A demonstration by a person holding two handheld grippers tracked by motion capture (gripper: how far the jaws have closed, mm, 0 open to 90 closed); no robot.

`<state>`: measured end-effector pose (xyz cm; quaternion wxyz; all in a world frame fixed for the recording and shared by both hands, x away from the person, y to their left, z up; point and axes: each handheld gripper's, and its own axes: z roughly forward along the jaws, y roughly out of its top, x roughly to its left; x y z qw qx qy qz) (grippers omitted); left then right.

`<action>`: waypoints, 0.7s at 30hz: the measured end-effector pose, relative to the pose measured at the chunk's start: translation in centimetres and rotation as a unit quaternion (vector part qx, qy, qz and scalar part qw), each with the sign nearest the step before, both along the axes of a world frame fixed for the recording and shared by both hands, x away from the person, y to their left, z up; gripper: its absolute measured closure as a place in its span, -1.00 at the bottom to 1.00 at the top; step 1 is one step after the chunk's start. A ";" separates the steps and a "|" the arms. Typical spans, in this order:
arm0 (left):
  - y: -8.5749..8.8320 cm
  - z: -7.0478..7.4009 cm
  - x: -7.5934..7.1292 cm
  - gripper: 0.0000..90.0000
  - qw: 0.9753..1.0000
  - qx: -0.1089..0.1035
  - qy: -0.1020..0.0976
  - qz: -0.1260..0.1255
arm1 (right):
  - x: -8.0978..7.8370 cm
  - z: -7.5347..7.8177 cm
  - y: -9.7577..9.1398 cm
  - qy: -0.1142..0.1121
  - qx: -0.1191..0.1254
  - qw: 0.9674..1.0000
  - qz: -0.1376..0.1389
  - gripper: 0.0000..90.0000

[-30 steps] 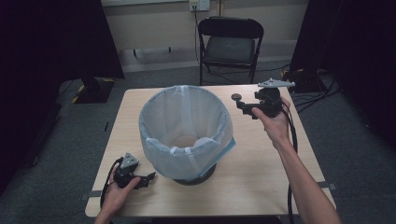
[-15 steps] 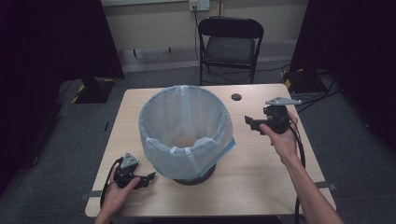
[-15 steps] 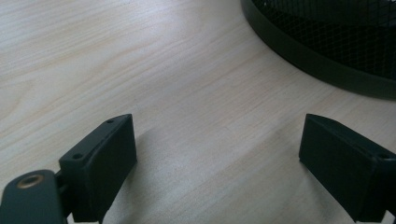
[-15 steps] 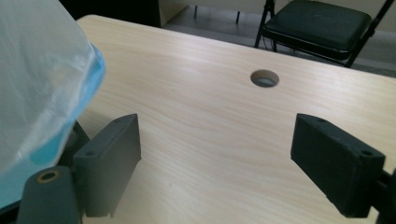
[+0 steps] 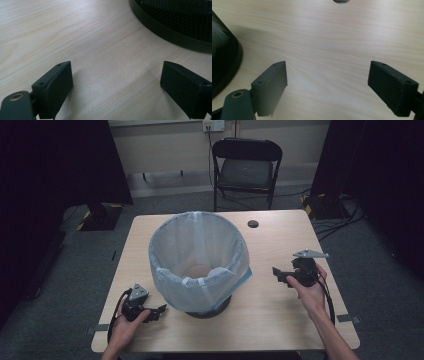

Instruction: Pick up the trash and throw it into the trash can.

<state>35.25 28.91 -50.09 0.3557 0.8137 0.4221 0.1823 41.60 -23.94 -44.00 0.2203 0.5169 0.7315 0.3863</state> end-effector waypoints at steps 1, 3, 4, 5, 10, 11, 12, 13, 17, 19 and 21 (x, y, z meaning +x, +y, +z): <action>0.0 0.0 0.0 -0.76 1.000 0.000 0.000 0.000 | -0.2 -0.4 -0.2 0.003 -0.003 1.000 -0.005 -0.67; 0.0 0.0 0.0 -0.76 1.000 0.000 0.000 0.000 | -0.4 -0.7 -0.6 0.005 -0.004 1.000 -0.006 -0.67; 0.0 0.0 0.0 -0.76 1.000 0.000 0.000 0.000 | -0.8 -1.6 -1.3 0.013 -0.009 1.000 -0.015 -0.67; 0.0 0.0 0.0 -0.76 1.000 0.000 0.000 0.000 | -0.8 -1.6 -1.3 0.013 -0.009 1.000 -0.015 -0.67; 0.0 0.0 0.0 -0.76 1.000 0.000 0.000 0.000 | -1.8 -3.8 -2.8 0.040 -0.016 0.999 -0.029 -0.66; 0.0 0.0 0.0 -0.76 1.000 0.000 0.000 0.000 | -1.8 -3.8 -2.8 0.040 -0.016 0.999 -0.029 -0.66; 0.0 0.0 0.0 -0.76 1.000 -0.001 0.000 0.000 | -2.2 -4.7 -3.1 0.048 -0.019 0.998 -0.033 -0.66; 0.0 0.0 0.0 -0.76 1.000 -0.001 0.000 0.000 | -2.3 -4.9 -3.2 0.053 -0.023 0.998 -0.032 -0.66; 0.0 0.0 0.0 -0.76 1.000 -0.001 0.000 0.000 | -2.8 -5.4 -3.5 0.050 -0.033 0.998 -0.036 -0.66; 0.0 0.0 0.0 -0.76 1.000 -0.001 0.000 0.000 | -3.0 -5.6 -3.4 0.042 -0.037 0.998 -0.034 -0.66; 0.0 0.0 0.0 -0.76 1.000 -0.001 0.000 0.000 | -3.2 -5.7 -3.3 0.037 -0.050 0.998 -0.029 -0.67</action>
